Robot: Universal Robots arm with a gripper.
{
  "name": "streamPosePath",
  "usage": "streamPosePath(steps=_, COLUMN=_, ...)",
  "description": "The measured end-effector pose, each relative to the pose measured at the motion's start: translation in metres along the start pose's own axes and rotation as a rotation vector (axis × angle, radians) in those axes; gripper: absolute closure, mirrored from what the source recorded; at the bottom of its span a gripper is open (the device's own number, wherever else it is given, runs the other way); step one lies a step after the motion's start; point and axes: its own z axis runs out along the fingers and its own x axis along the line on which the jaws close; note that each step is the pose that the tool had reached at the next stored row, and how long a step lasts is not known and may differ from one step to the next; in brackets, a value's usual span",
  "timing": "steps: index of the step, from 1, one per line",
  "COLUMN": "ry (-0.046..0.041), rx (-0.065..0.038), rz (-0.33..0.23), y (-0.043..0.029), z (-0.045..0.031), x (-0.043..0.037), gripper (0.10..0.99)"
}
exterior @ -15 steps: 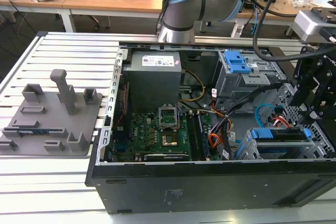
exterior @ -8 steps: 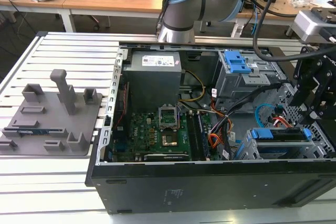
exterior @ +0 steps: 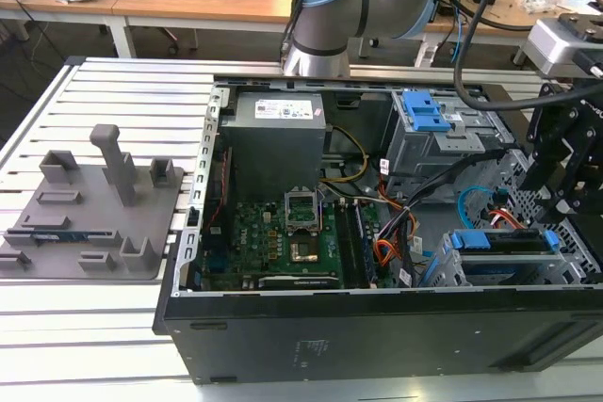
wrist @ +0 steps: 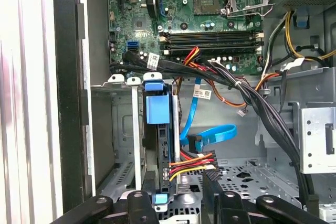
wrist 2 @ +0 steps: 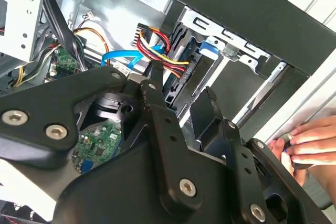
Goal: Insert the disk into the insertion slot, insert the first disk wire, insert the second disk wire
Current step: 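Insert the second disk wire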
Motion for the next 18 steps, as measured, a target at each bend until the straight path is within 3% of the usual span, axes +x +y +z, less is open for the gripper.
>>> streamPosePath(steps=1, ry=0.0014, rx=0.0, rz=0.0, y=0.0, z=-0.0003, x=-0.0003, gripper=0.604)
streamPosePath(steps=2, ry=0.0113, rx=-0.001, rz=0.0, y=0.0002, z=-0.0017, x=-0.0015, gripper=0.604)
streamPosePath(steps=3, ry=0.0246, rx=-0.002, rz=0.0, y=0.0002, z=-0.0035, x=-0.0033, gripper=0.604)
streamPosePath(steps=4, ry=0.05, rx=-0.004, rz=0.0, y=0.0003, z=-0.005, x=-0.0061, gripper=0.604)
streamPosePath(steps=5, ry=0.0888, rx=-0.006, rz=0.001, y=0.0006, z=-0.0064, x=-0.0102, gripper=0.604)
streamPosePath(steps=6, ry=0.1364, rx=-0.008, rz=0.001, y=0.0008, z=-0.0076, x=-0.0154, gripper=0.604)
streamPosePath(steps=7, ry=0.162, rx=-0.009, rz=0.002, y=0.001, z=-0.0082, x=-0.0189, gripper=0.604)
streamPosePath(steps=8, ry=0.2131, rx=-0.009, rz=0.003, y=0.0014, z=-0.009, x=-0.0276, gripper=0.604)
streamPosePath(steps=9, ry=0.2489, rx=-0.008, rz=0.003, y=0.0017, z=-0.0091, x=-0.0344, gripper=0.604)
streamPosePath(steps=11, ry=0.2974, rx=-0.005, rz=0.005, y=0.0025, z=-0.0092, x=-0.0424, gripper=0.604)
streamPosePath(steps=12, ry=0.3074, rx=-0.001, rz=0.005, y=0.004, z=-0.0091, x=-0.0443, gripper=0.604)
streamPosePath(steps=13, ry=0.3115, rx=0.002, rz=0.005, y=0.0052, z=-0.0089, x=-0.0449, gripper=0.604)
streamPosePath(steps=15, ry=0.3114, rx=0.015, rz=0.007, y=0.0091, z=-0.0083, x=-0.0449, gripper=0.604)
streamPosePath(steps=16, ry=0.3109, rx=0.028, rz=0.009, y=0.0143, z=-0.0082, x=-0.0447, gripper=0.604)
streamPosePath(steps=18, ry=0.3103, rx=0.037, rz=0.012, y=0.0163, z=-0.0081, x=-0.0449, gripper=0.604)
